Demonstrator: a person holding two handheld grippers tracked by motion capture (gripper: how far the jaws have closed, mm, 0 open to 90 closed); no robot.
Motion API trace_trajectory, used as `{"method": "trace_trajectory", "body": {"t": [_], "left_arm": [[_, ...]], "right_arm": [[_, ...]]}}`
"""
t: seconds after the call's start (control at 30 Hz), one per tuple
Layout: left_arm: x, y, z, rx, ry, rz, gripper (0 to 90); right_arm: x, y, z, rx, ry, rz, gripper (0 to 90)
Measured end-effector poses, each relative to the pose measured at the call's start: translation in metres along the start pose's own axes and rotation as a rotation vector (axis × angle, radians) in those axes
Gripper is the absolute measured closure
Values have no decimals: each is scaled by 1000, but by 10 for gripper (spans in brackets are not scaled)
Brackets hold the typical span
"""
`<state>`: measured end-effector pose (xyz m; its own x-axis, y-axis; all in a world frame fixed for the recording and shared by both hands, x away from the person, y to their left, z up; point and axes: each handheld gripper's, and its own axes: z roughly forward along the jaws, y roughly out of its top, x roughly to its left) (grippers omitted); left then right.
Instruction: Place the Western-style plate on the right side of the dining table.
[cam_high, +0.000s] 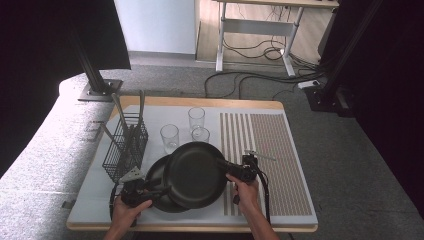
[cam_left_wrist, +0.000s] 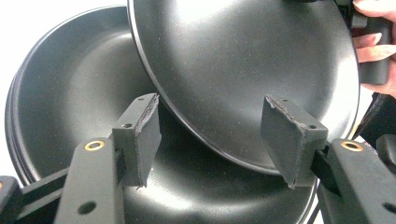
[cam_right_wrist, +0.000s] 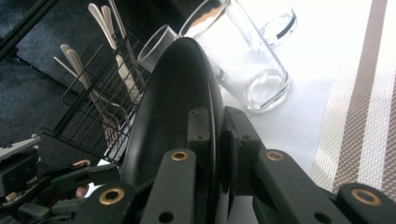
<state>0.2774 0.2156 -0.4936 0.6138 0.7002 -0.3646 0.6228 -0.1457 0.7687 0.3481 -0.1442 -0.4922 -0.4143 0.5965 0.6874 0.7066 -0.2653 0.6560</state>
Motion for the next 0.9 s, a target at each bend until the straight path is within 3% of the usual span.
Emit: {"method": "trace_trajectory", "body": {"t": [0.5,0.9], "left_arm": [[1,-2,0,2,-14,-8,382],[2,-2,1,7,-25,-11,382]], "right_arm": [[7,6,-10,-38,11,-76,822],[6,14,-21,-74,14,-81,822]]}}
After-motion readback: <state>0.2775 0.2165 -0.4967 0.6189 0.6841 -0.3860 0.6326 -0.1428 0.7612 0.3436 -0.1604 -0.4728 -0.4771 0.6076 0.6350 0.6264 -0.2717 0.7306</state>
